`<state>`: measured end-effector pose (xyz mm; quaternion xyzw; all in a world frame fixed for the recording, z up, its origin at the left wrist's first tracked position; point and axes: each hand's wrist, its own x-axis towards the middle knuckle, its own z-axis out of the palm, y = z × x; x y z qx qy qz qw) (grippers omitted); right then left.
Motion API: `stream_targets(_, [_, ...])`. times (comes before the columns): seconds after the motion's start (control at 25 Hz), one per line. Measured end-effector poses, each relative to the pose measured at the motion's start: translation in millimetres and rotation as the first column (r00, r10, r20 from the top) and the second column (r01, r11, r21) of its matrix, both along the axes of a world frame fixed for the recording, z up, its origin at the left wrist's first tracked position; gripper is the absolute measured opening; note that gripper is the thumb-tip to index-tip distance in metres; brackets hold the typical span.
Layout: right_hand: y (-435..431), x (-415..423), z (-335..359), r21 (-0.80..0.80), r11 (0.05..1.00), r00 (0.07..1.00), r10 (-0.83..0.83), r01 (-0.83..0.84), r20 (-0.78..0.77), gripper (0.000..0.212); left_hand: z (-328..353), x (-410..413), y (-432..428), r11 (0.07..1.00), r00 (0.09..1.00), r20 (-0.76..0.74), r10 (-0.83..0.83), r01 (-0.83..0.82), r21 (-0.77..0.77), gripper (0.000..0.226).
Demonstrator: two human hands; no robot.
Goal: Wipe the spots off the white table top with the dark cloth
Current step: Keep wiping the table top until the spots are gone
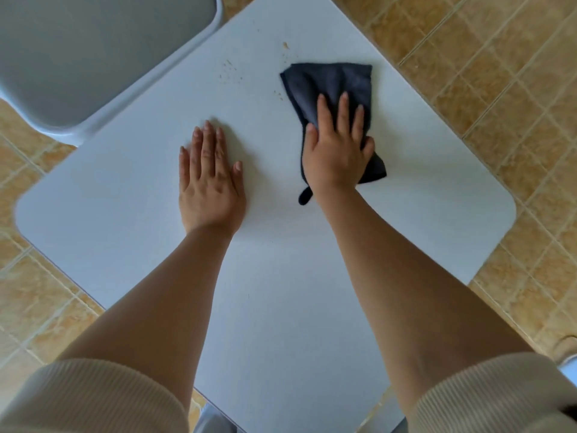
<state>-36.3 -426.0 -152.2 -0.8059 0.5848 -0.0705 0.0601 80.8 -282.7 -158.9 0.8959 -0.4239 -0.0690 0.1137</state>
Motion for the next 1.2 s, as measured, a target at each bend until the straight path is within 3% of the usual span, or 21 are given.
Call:
stream_targets(0.16, [25.7, -6.6, -5.1, -0.184, 0.935, 0.951, 0.31, -0.304, 0.001, 0.039, 2.1, 0.3, 0.2, 1.0, 1.0, -0.003, 0.004, -0.004, -0.004, 0.058])
stream_targets(0.24, [36.5, -42.6, -2.4, -0.193, 0.916, 0.934, 0.357, -0.352, -0.007, 0.037, 2.7, 0.6, -1.1, 1.0, 1.0, 0.008, 0.004, -0.004, -0.007, 0.058])
stream_targets(0.48, [-7.3, -83.2, 6.3, -0.053, 0.997, 0.994, -0.068, 0.064, -0.083, 0.043, 2.0, 0.4, -1.8, 1.0, 1.0, 0.013, 0.009, -0.009, -0.012, 0.058])
stream_targets(0.64, [-80.5, -28.9, 17.3, 0.119, 0.979, 0.986, -0.156, 0.162, -0.063, 0.049, 0.6, 1.0, -1.8, 1.0, 1.0, 0.027, 0.012, -0.012, -0.022, 0.058])
stream_targets(0.84, [-87.1, 49.6, 22.7, 0.202, 0.968, 0.979, 0.176, -0.153, -0.104, 0.051, 0.3, 1.3, -0.9, 1.0, 0.999, 0.028, 0.015, -0.015, -0.017, 0.058])
stream_targets(1.04, [-25.6, 6.8, 3.6, -0.118, 0.871, 0.879, 0.473, -0.478, -0.067, 0.04, 1.8, 1.6, -0.7, 1.0, 1.0, 0.029, 0.006, -0.005, -0.021, 0.057])
stream_targets(1.12, [-22.3, -28.5, 3.2, -0.16, 0.839, 0.854, 0.518, -0.52, -0.053, 0.038, 1.3, 1.3, -1.6, 1.0, 1.0, 0.027, 0.003, -0.003, -0.023, 0.058])
stream_targets(1.2, [-30.5, -46.5, 3.3, -0.164, 0.876, 0.891, 0.448, -0.454, -0.074, 0.037, 0.8, 1.4, -2.1, 1.0, 1.0, 0.027, 0.006, -0.006, -0.02, 0.058])
